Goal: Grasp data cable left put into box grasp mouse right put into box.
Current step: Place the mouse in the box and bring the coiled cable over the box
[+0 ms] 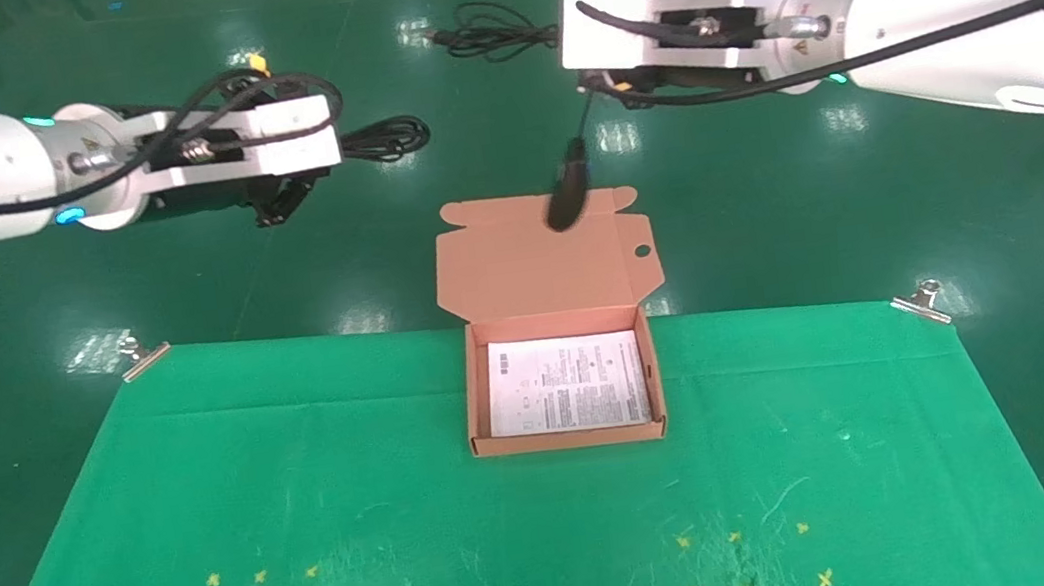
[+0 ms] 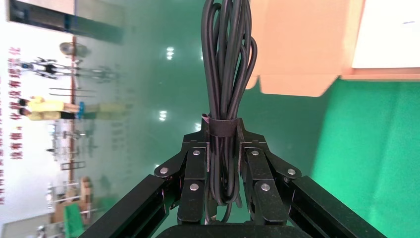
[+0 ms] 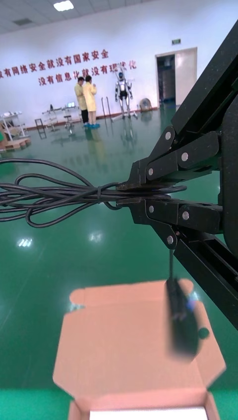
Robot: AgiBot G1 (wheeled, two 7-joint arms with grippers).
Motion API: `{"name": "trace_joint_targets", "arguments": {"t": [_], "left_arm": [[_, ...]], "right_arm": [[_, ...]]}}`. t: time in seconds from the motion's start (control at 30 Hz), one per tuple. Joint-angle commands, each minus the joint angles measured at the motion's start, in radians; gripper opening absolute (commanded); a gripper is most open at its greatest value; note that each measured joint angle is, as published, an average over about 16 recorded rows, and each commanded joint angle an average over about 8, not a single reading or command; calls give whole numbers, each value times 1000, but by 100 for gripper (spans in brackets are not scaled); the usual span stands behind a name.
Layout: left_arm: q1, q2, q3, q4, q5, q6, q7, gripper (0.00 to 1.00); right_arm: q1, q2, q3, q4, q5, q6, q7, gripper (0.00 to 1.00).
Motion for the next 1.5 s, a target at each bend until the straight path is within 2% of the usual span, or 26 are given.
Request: {"name": "trace_joint_targets", "arguments": {"t": [0.03,0.43,0.83,1.23,1.5], "left_arm": [[-16,9,-2,14,8,-11,5,0],[4,-5,10,1,20,8,-1,0],[67,-54,48,-80,121,62,-91,0],[83,-82,62,-140,198,110,-170,0],[87,-86,63,-159,208,118,-187,0]], "right_arm": [[21,-23,4,-39,13,9,-36,0],[8,-39,-1,-66,17,14,-39,0],[-17,-112,-13,-162,23,31,-37,0],[-32,-199,-25,-312,65,44,-117,0],[-58,-215,-66,-339,113,39,-145,0]]}}
